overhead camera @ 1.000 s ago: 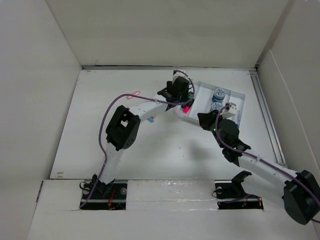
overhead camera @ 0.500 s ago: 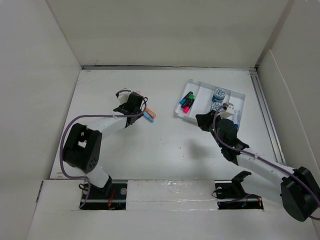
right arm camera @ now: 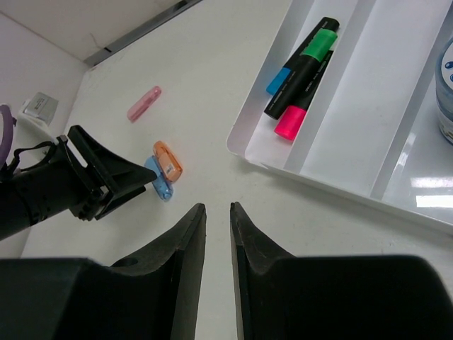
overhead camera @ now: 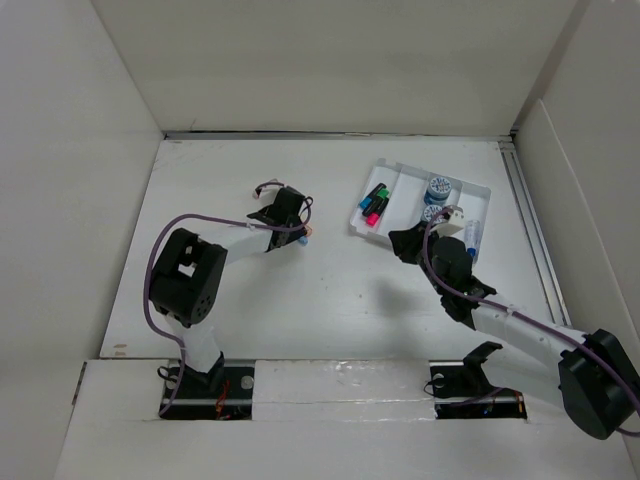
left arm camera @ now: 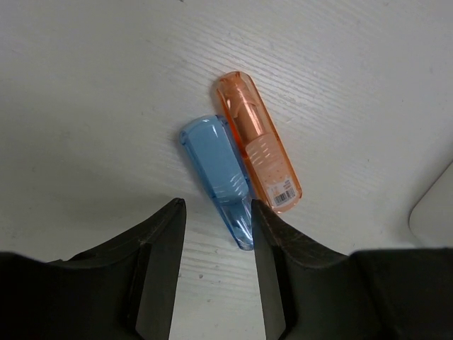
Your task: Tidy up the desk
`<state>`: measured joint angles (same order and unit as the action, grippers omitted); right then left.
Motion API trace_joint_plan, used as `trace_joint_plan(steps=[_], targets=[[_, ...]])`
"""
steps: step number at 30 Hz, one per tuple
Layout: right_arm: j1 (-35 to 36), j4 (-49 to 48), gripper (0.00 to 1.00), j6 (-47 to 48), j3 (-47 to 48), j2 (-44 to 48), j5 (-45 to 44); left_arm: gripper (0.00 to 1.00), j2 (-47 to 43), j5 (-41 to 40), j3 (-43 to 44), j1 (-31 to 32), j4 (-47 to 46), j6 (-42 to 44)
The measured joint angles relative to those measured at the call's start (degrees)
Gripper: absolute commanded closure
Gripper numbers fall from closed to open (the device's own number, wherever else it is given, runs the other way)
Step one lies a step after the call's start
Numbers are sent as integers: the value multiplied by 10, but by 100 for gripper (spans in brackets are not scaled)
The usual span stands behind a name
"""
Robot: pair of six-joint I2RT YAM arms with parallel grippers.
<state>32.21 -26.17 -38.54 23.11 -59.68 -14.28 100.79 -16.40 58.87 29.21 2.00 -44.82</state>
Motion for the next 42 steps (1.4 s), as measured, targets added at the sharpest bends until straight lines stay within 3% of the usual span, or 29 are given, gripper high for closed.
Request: trace_joint_plan(steps=[6,16,26,27,29,31,42], targets=[[0,1,73,0,3,-9,6,62,12,12,10,4,-5,5],[0,0,73,0,5,-9,6,72,52,4,45,4,4,7],[0,0,72,0,5,-9,6,67,79,-6,81,4,17,13],[0,0,72,0,5,-9,6,68,80,-6,82,4,15,14],[0,0,72,0,5,-9,6,80,80,-5,82,4,15,15],[0,0,72,0,5,-9,6,84,79,-5,81,4,14,15],[0,1,72,0,5,-8,4,90,15,-7,67,11,53,28]])
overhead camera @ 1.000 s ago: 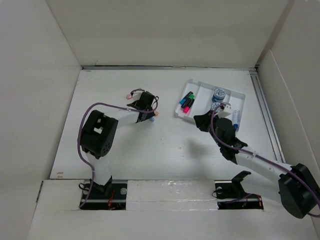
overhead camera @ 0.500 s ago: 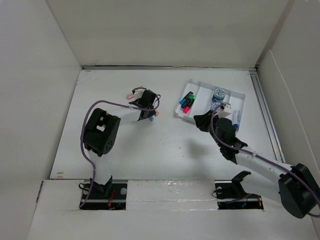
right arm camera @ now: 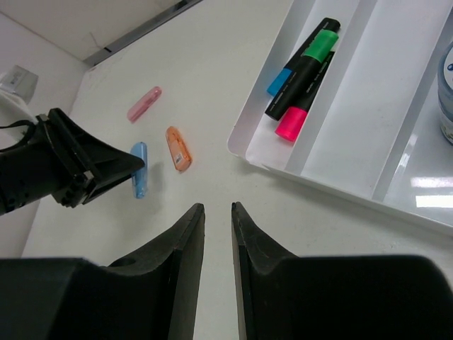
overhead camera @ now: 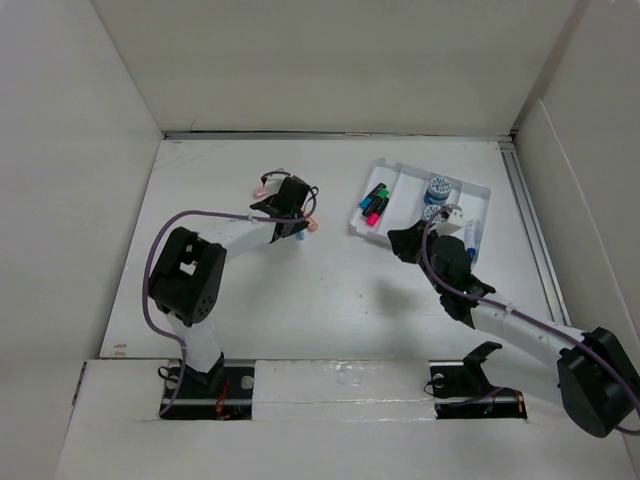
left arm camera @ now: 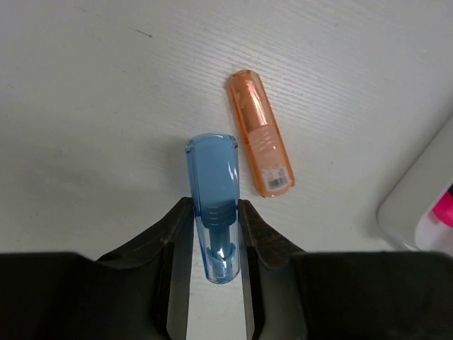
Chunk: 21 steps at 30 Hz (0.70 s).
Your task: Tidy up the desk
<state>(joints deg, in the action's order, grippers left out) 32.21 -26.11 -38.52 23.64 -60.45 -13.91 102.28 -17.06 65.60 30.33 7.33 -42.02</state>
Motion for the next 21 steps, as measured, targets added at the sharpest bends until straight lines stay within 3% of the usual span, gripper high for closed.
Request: trace_joint_plan(steps=[5,11,16,21], targets=[[0,3,73,0,0,12,-9,90,-35,4,18,34,8,12],[0,4,74,-5,-16,87,-45,89,-9,34,139,106,-3,44],[0,-2,73,-12,-62,202,-83,87,83,84,274,155,-57,90],[0,-8,73,-16,-70,210,-95,87,240,132,452,173,-43,141]])
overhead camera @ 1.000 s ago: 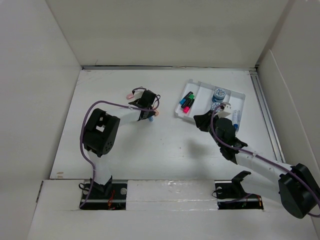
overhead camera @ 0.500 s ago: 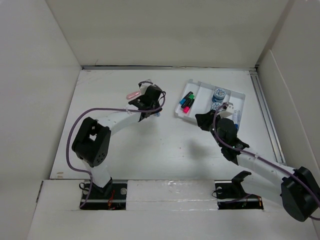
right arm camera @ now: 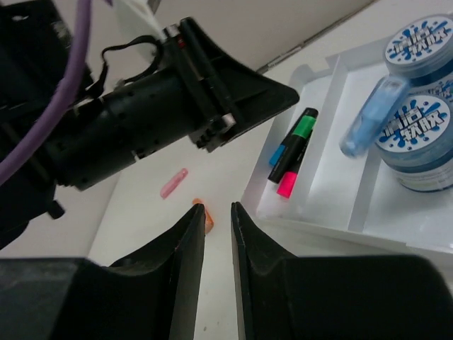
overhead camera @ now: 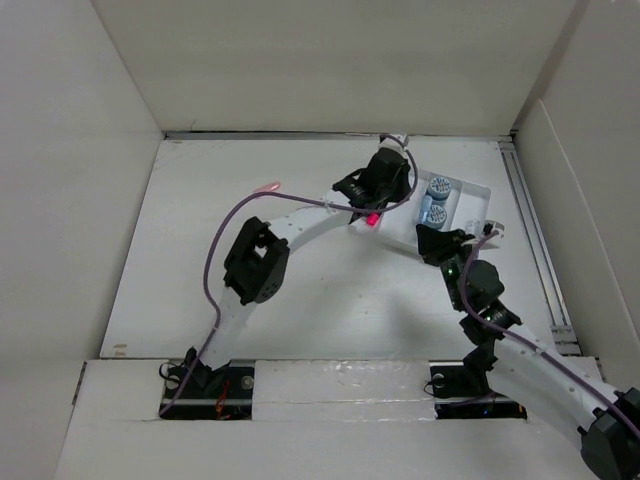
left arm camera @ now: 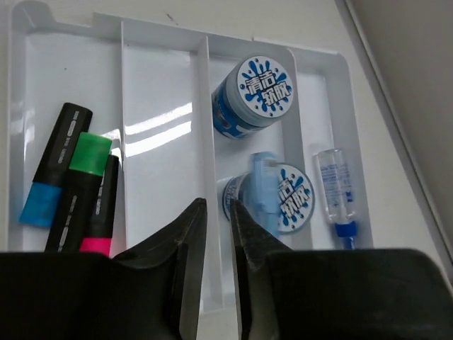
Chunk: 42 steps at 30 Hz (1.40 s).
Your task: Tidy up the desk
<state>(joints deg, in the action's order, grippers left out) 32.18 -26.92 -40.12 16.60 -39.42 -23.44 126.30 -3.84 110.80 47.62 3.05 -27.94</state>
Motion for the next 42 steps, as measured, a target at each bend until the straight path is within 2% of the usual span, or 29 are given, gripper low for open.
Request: trace_joint_plan(steps=[4,10,12,16,17,20,29,31,34,35,36,37,41,42], targets=[[0,8,73,-2,1,-27,0,84,91,13,82,-2,27,28],[0,11,72,-2,1,-18,-1,85,127,16,91,-5,66,44],[0,12,72,-2,1,-7,-5,86,127,12,90,-5,69,45],[0,15,87,-3,1,16,-18,86,109,4,53,-5,41,44],[0,15,94,-4,1,20,-22,86,100,3,38,-5,40,44],[0,17,99,-7,1,23,-38,85,81,3,19,-5,39,43],[-36,85,100,-31,5,52,-93,84,36,20,9,-5,14,34],[-48,87,99,-32,7,49,-95,83,14,23,-22,-5,-7,27],[-62,89,86,-30,25,6,-93,82,-41,37,-113,-5,-48,9],[-66,90,74,-28,36,-18,-90,82,-59,40,-144,-5,-62,3],[-72,93,68,-28,48,-40,-87,82,-77,44,-173,-5,-74,-3],[-79,103,53,-25,66,-71,-80,82,-95,46,-202,-5,-87,-9],[-111,132,26,-14,128,-160,-47,81,-173,57,-325,-5,-135,-39],[-124,135,23,-11,142,-176,-37,81,-198,60,-360,-5,-144,-46]])
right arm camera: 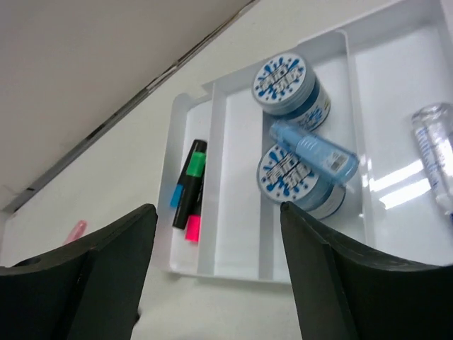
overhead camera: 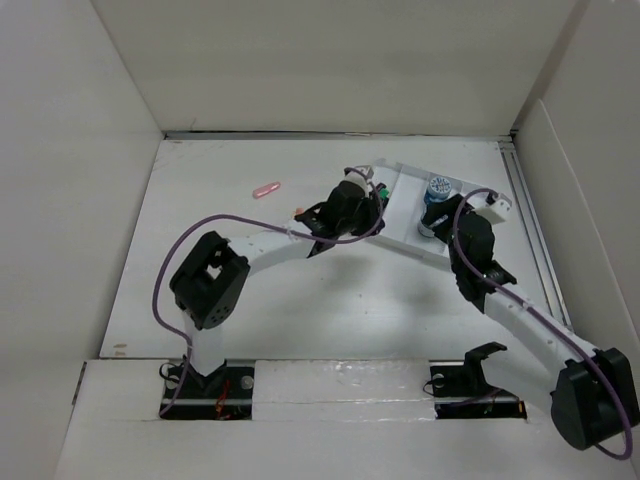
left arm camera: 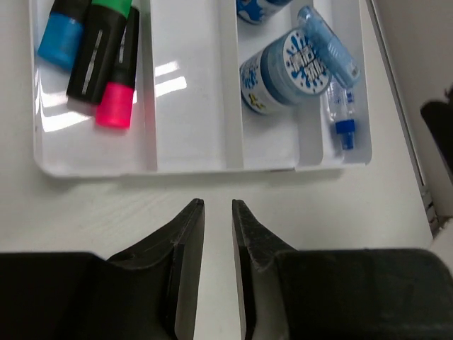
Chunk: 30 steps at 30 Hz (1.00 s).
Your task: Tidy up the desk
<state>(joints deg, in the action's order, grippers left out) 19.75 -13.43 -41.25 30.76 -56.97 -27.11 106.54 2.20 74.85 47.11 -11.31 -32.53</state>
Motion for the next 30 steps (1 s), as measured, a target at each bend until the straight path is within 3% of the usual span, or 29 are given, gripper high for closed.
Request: trace_joint_plan(steps=[6,16,30], targets=[[-101,27,14,20,72,-72,72,79,-160,6,-160,0,-17,-19],[-234,102,5,64,119,-137,197,69,-341,15,-250,14,-38,-18],[-249,116,12,75,115,-173,322,68,-342,47,-300,20,-62,-21]])
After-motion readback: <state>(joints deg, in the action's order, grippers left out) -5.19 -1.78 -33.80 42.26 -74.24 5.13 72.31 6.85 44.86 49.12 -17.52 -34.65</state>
